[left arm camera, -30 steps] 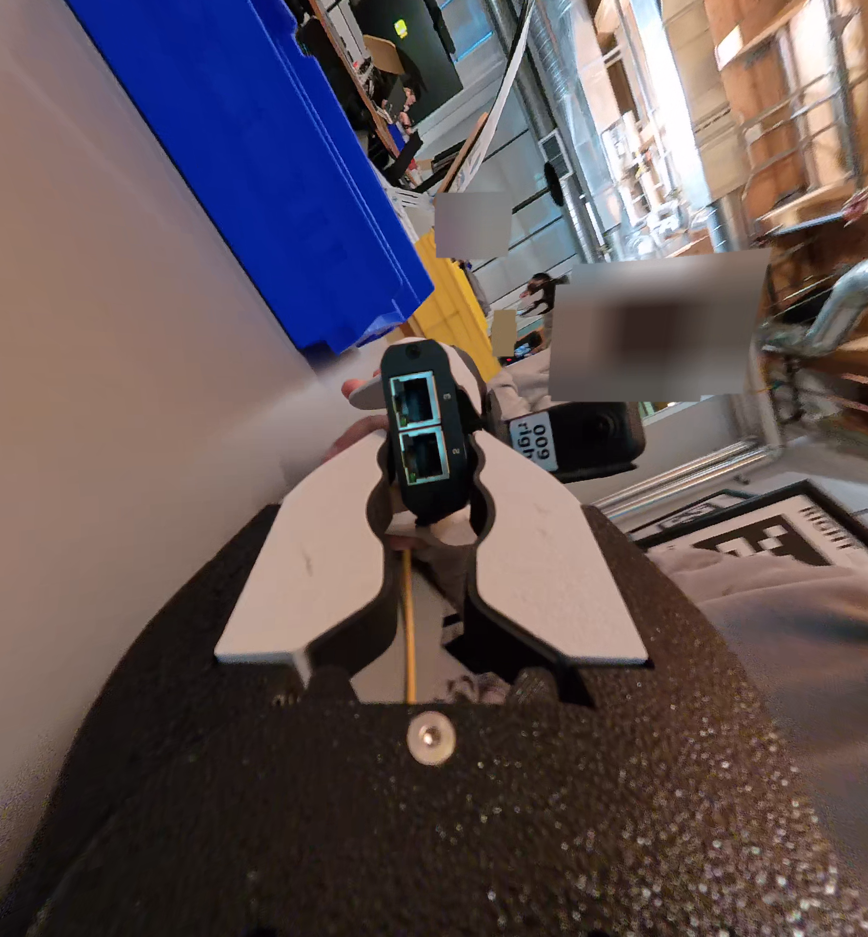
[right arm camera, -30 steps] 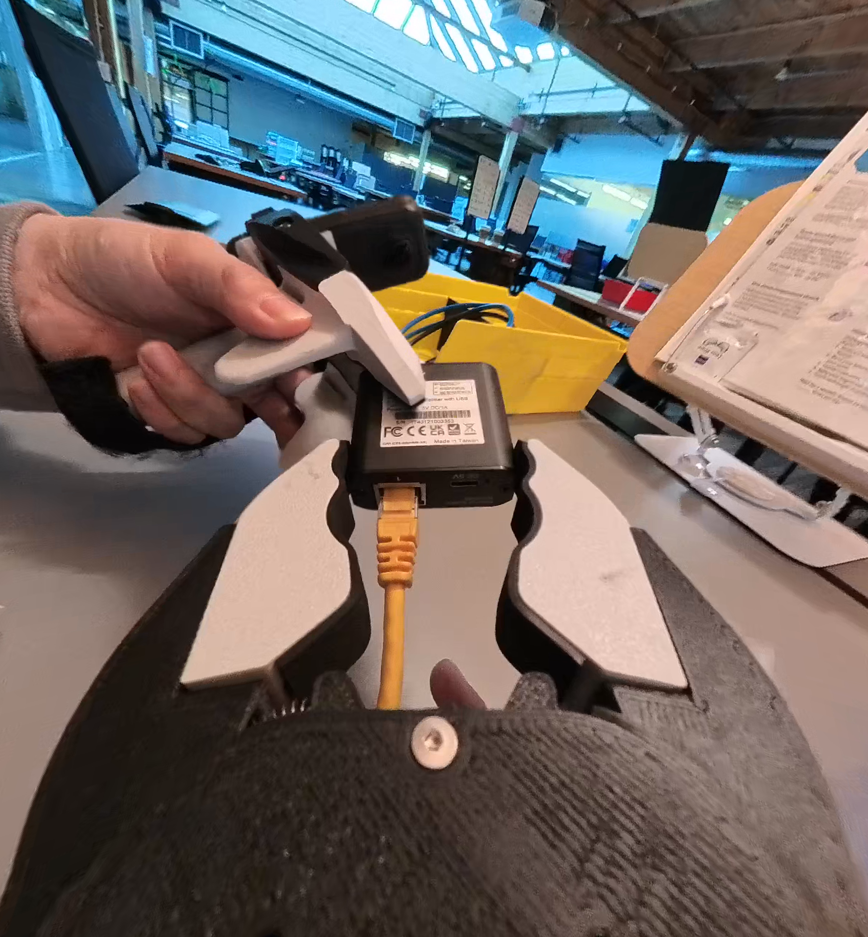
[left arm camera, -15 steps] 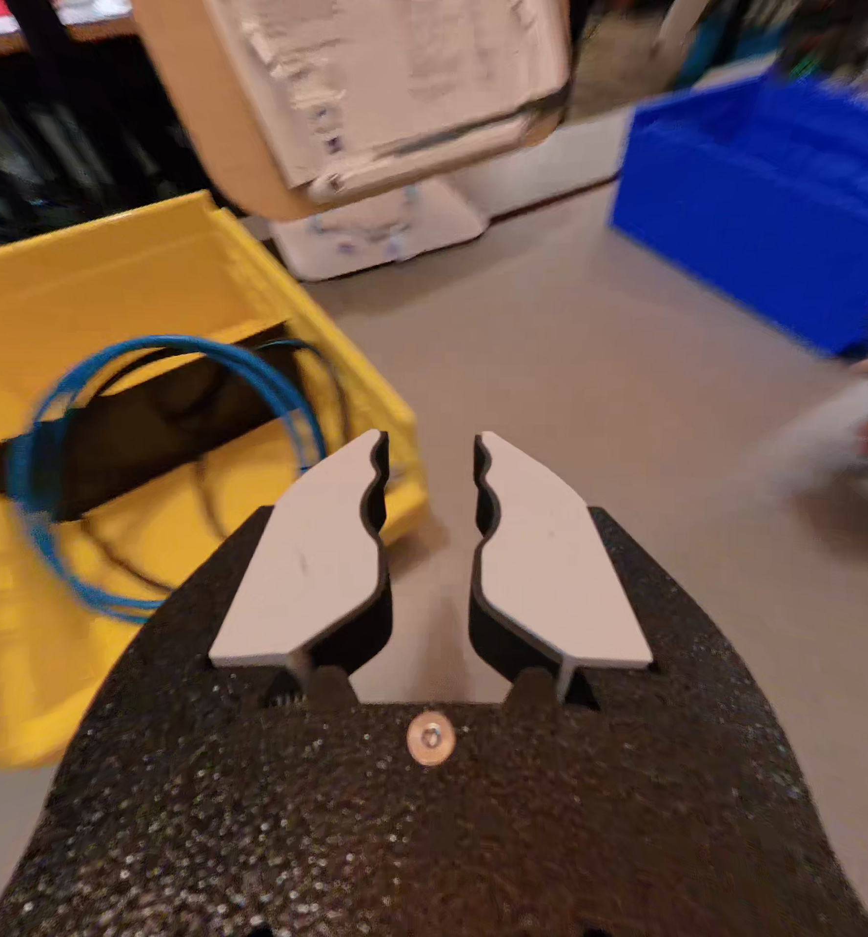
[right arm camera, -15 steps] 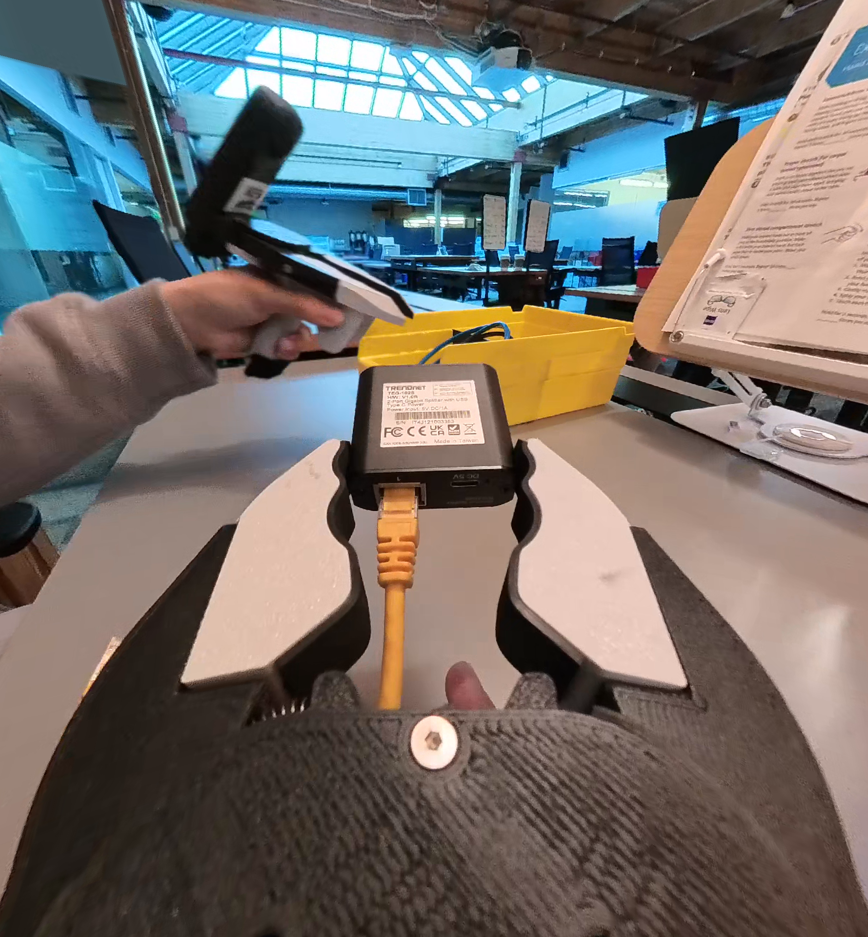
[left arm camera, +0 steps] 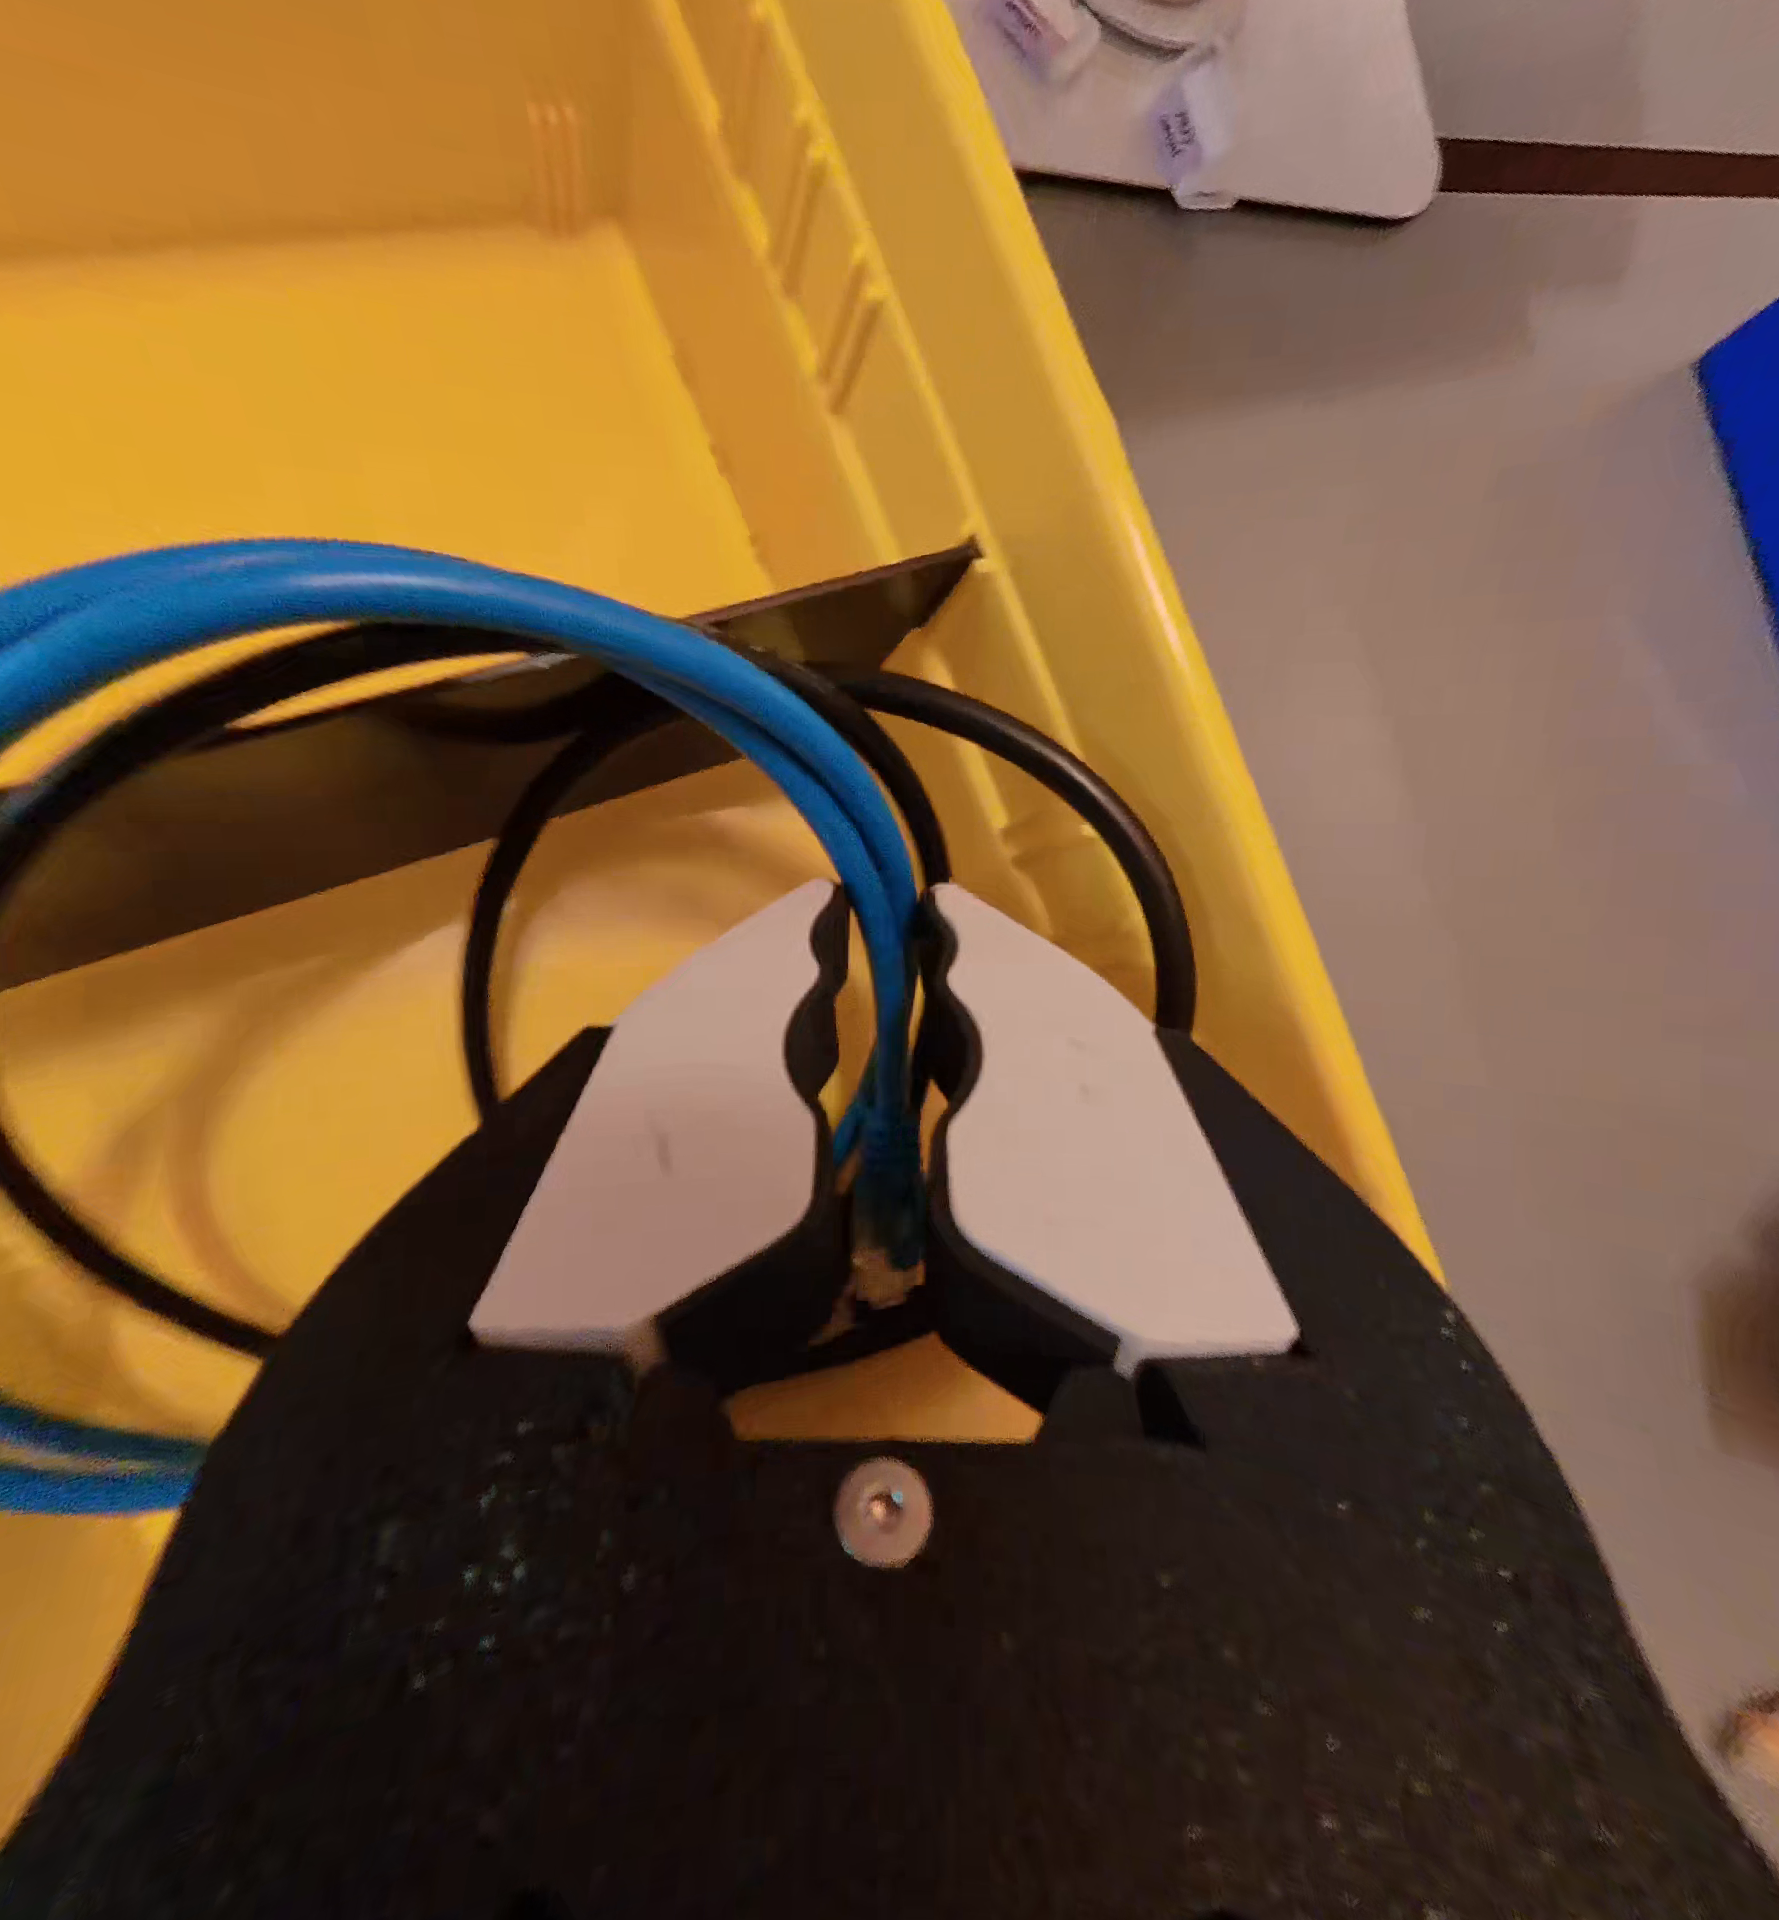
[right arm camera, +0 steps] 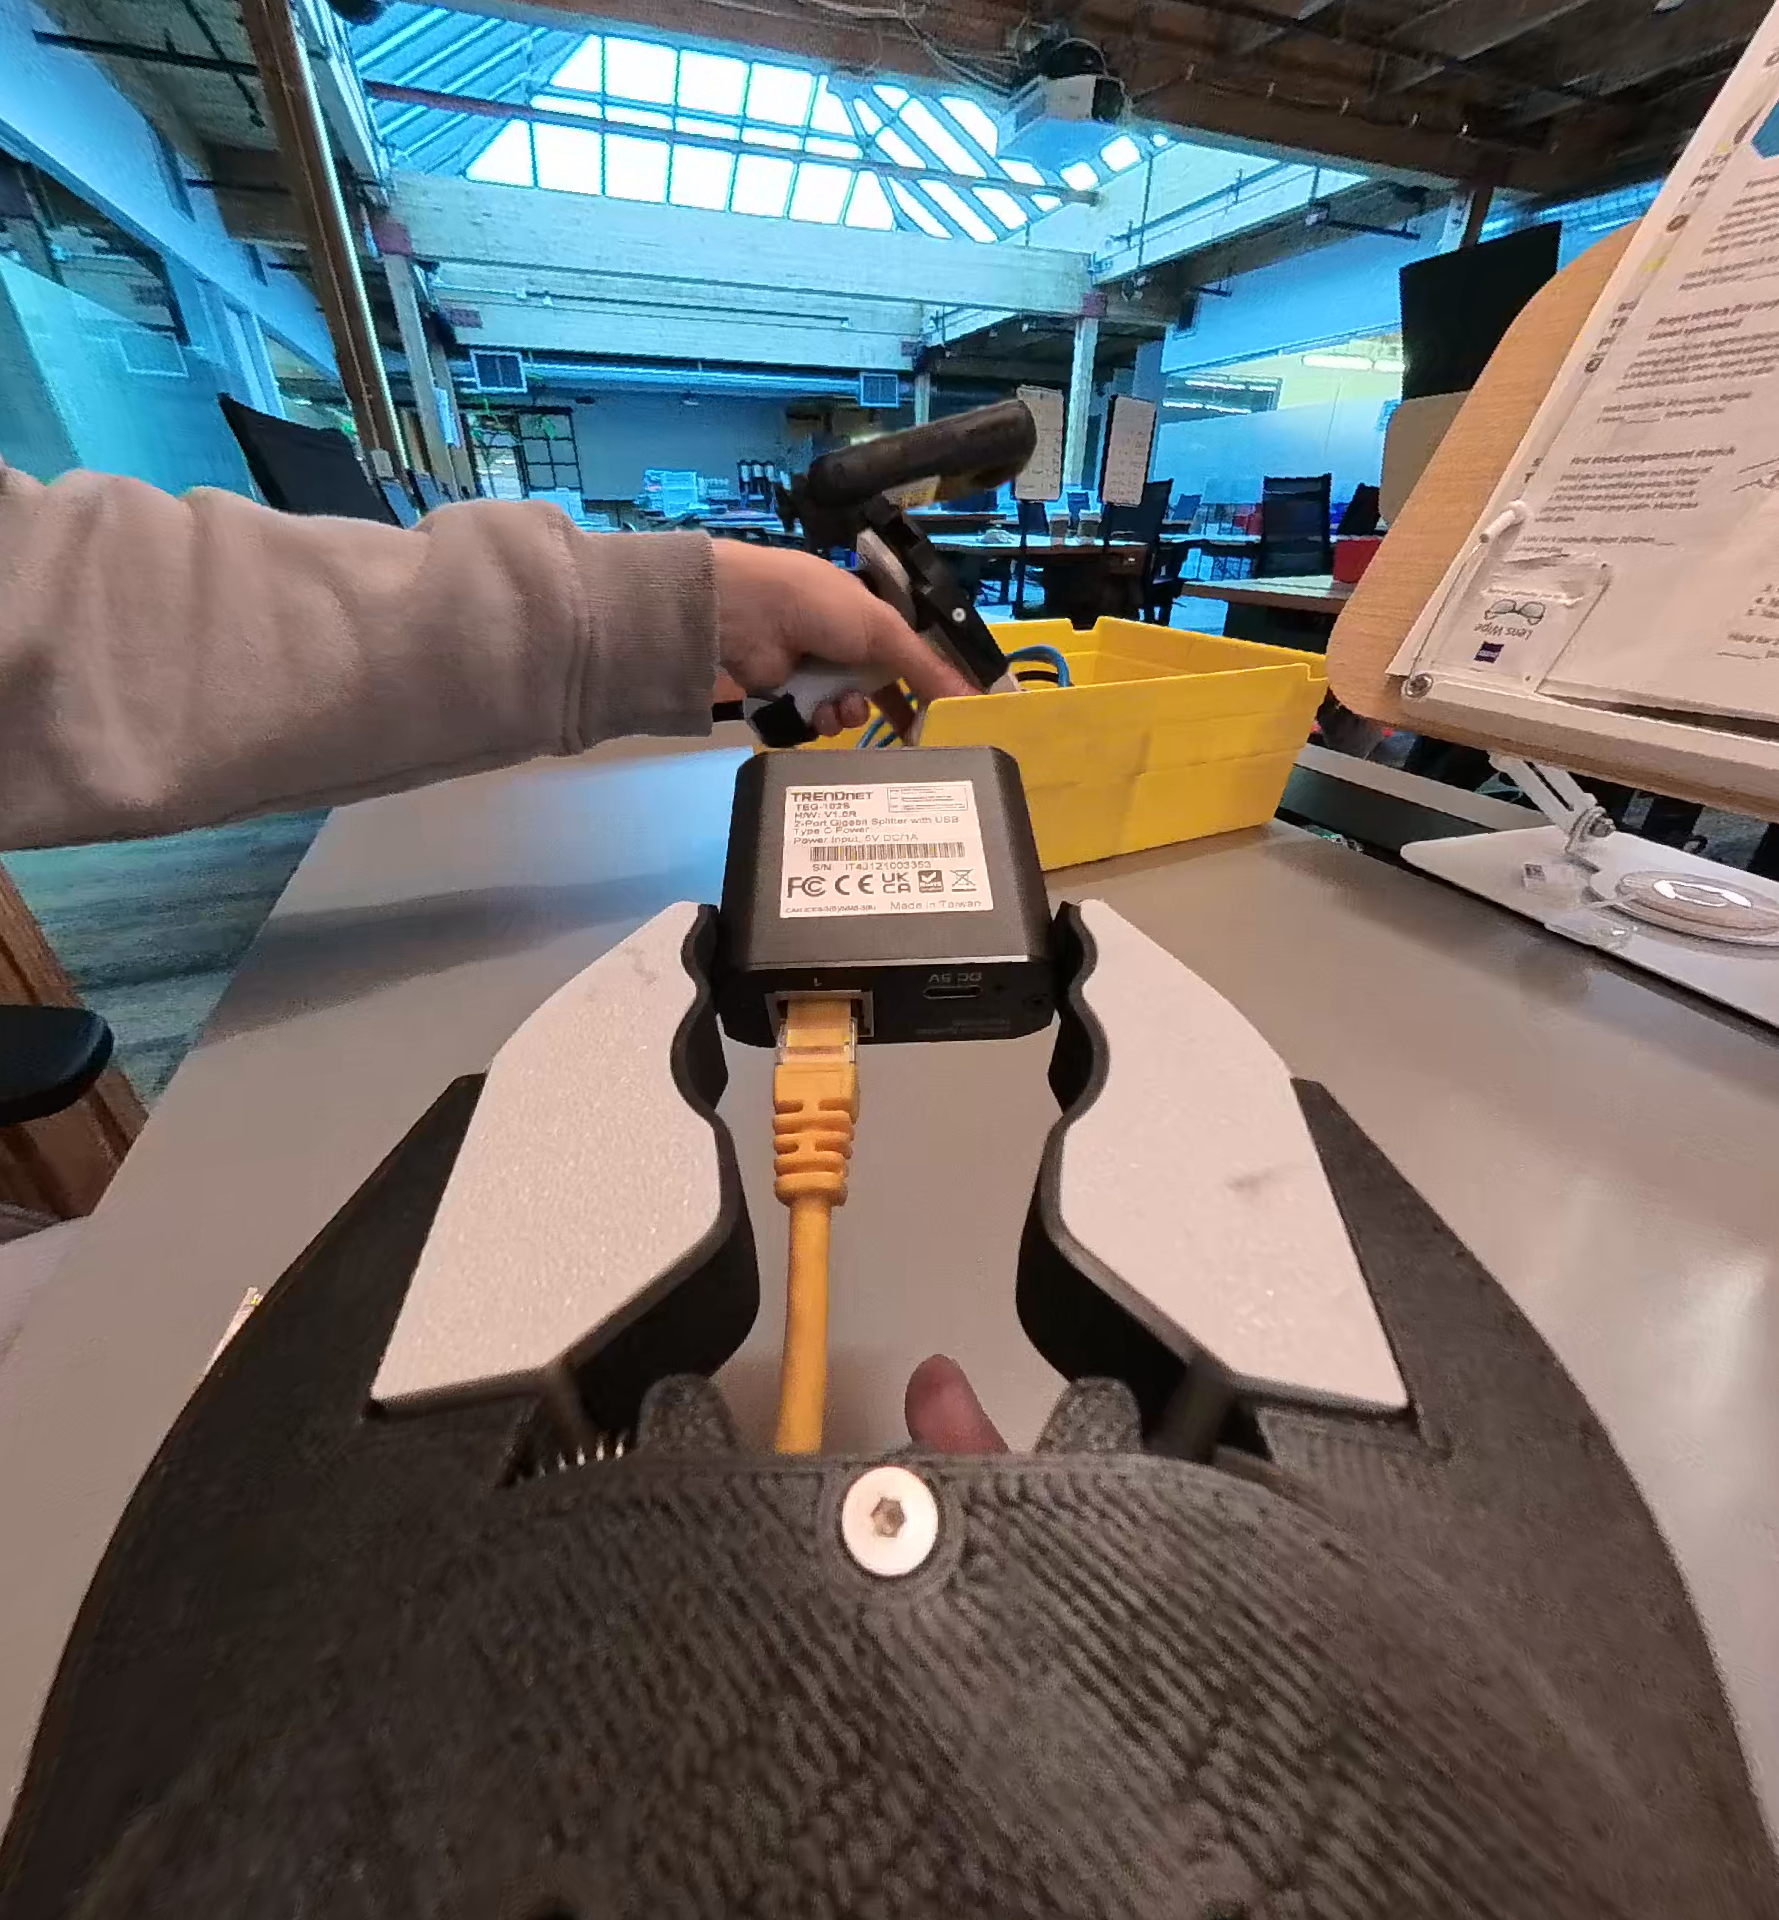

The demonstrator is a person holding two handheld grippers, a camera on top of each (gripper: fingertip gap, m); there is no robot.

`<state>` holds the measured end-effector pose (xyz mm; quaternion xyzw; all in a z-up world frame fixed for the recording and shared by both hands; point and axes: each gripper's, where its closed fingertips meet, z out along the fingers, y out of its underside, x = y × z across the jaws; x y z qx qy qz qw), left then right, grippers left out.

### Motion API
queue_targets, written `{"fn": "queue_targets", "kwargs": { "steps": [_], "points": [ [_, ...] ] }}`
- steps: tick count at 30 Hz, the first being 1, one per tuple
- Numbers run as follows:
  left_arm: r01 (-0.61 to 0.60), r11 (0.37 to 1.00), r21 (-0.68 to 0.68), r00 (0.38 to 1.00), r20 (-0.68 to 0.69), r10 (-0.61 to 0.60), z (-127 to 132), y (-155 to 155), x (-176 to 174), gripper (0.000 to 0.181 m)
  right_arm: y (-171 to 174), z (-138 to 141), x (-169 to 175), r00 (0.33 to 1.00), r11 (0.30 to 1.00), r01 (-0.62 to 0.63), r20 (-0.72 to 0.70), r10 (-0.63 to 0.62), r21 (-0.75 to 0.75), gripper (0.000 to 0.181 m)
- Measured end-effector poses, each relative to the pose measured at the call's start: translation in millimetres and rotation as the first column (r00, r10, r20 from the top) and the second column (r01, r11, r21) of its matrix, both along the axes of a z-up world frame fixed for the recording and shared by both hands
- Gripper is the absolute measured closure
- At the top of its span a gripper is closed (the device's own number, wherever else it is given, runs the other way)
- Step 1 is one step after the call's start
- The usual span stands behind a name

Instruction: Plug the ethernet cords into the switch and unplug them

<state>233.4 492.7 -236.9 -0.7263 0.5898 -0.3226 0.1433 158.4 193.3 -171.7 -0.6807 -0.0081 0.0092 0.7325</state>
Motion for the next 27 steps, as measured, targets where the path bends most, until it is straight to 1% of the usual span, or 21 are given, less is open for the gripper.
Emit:
{"fn": "queue_targets", "kwargs": {
  "steps": [2, 3, 6, 8, 10, 12, 14, 16, 18, 19, 20, 21, 22, 23, 24, 25, 26, 27],
  "points": [
    [-0.01, 0.996, 0.088, 0.999, 0.039, 0.007, 13, 9, -1, 0.171, -1, 1, 0, 1.0, 1.0, 0.0, 0.001, 0.0, 0.009, 0.12],
    [-0.025, 0.995, 0.101, 0.997, 0.081, 0.016, 25, 13, 0, 0.17, -2, 2, 0, 1.0, 1.0, -0.001, -0.001, 0.001, 0.015, 0.12],
    [-0.098, 0.991, 0.091, 0.97, 0.231, 0.075, 75, 24, -2, 0.17, -3, 3, 0, 1.0, 1.0, -0.012, -0.012, 0.012, 0.028, 0.12],
    [-0.133, 0.987, 0.09, 0.935, 0.342, 0.095, 112, 29, -7, 0.17, -4, 4, 1, 1.0, 0.999, -0.013, -0.02, 0.014, 0.037, 0.12],
    [-0.125, 0.991, 0.05, 0.875, 0.477, 0.086, 150, 22, -13, 0.171, -6, 5, 2, 1.0, 0.999, -0.014, -0.028, 0.015, 0.048, 0.12],
    [-0.078, 0.996, -0.047, 0.781, 0.619, 0.09, 187, 3, -23, 0.171, -7, 6, 3, 0.999, 0.998, -0.011, -0.038, 0.014, 0.059, 0.12],
    [0.022, 0.987, -0.158, 0.693, 0.714, 0.099, 211, -27, -38, 0.171, -9, 8, 5, 0.998, 0.997, -0.012, -0.054, 0.017, 0.075, 0.12],
    [0.186, 0.949, -0.253, 0.586, 0.804, 0.099, 226, -66, -56, 0.171, -12, 10, 7, 0.997, 0.995, -0.011, -0.072, 0.018, 0.098, 0.12],
    [0.381, 0.872, -0.307, 0.471, 0.876, 0.103, 229, -111, -80, 0.171, -16, 13, 9, 0.996, 0.992, -0.011, -0.088, 0.023, 0.128, 0.12],
    [0.468, 0.828, -0.31, 0.404, 0.908, 0.111, 225, -132, -92, 0.171, -18, 15, 11, 0.995, 0.989, -0.009, -0.096, 0.023, 0.146, 0.12],
    [0.527, 0.786, -0.322, 0.36, 0.923, 0.137, 216, -150, -101, 0.172, -20, 17, 11, 0.994, 0.986, -0.008, -0.103, 0.025, 0.165, 0.12],
    [0.556, 0.75, -0.358, 0.363, 0.916, 0.169, 200, -164, -104, 0.172, -23, 19, 10, 0.994, 0.983, -0.025, -0.101, 0.044, 0.184, 0.12],
    [0.56, 0.726, -0.4, 0.387, 0.901, 0.197, 182, -175, -104, 0.172, -25, 20, 7, 0.993, 0.979, -0.053, -0.095, 0.073, 0.199, 0.12],
    [0.545, 0.713, -0.441, 0.429, 0.877, 0.215, 163, -183, -100, 0.172, -27, 21, 5, 0.992, 0.975, -0.071, -0.09, 0.092, 0.211, 0.12],
    [0.514, 0.713, -0.478, 0.501, 0.841, 0.203, 142, -192, -93, 0.173, -28, 22, 2, 0.99, 0.971, -0.09, -0.085, 0.111, 0.22, 0.12],
    [0.493, 0.726, -0.479, 0.568, 0.809, 0.148, 121, -204, -87, 0.173, -29, 23, 1, 0.988, 0.967, -0.109, -0.082, 0.131, 0.23, 0.12],
    [0.494, 0.748, -0.443, 0.595, 0.8, 0.081, 108, -216, -83, 0.172, -31, 24, -1, 0.985, 0.961, -0.129, -0.079, 0.153, 0.243, 0.12],
    [0.492, 0.767, -0.412, 0.608, 0.793, 0.036, 99, -226, -80, 0.173, -33, 25, -3, 0.982, 0.955, -0.149, -0.076, 0.174, 0.255, 0.12]
  ]
}}
